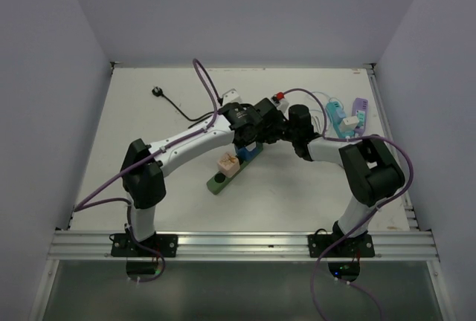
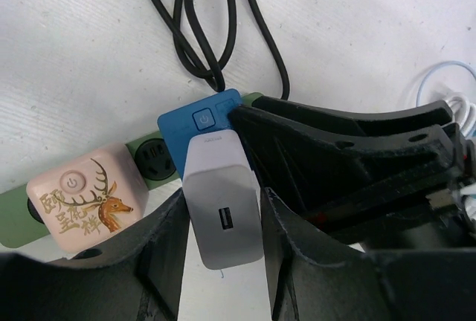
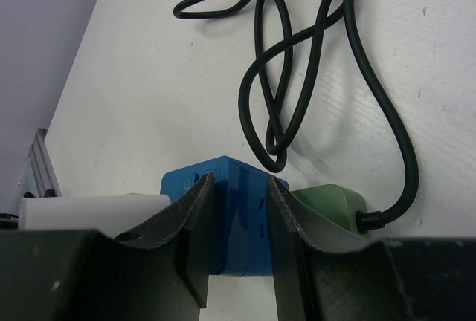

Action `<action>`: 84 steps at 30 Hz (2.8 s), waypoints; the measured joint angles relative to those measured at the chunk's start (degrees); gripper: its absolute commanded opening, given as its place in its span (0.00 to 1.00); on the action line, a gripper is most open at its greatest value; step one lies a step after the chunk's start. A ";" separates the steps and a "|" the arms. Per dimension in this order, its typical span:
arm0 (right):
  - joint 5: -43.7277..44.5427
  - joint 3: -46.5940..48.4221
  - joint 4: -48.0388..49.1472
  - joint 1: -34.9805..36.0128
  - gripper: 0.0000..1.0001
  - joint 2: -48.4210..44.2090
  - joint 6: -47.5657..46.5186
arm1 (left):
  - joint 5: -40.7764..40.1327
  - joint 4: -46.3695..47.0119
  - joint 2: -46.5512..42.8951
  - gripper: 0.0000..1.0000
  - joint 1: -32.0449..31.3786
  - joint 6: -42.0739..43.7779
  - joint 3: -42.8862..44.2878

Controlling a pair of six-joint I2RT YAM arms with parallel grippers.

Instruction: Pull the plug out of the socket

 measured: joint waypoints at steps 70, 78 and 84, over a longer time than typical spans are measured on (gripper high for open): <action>-0.96 -12.26 -32.57 0.48 0.90 -46.29 -9.11 | 41.72 81.66 -23.37 0.88 62.60 36.54 -69.05; 2.54 -15.06 -34.21 0.48 0.90 -50.01 -7.87 | 41.20 71.71 -35.58 1.00 62.34 40.30 -69.29; 5.29 -16.94 -34.82 0.48 0.90 -51.91 -5.90 | 39.43 64.46 -50.84 1.00 50.97 45.94 -70.07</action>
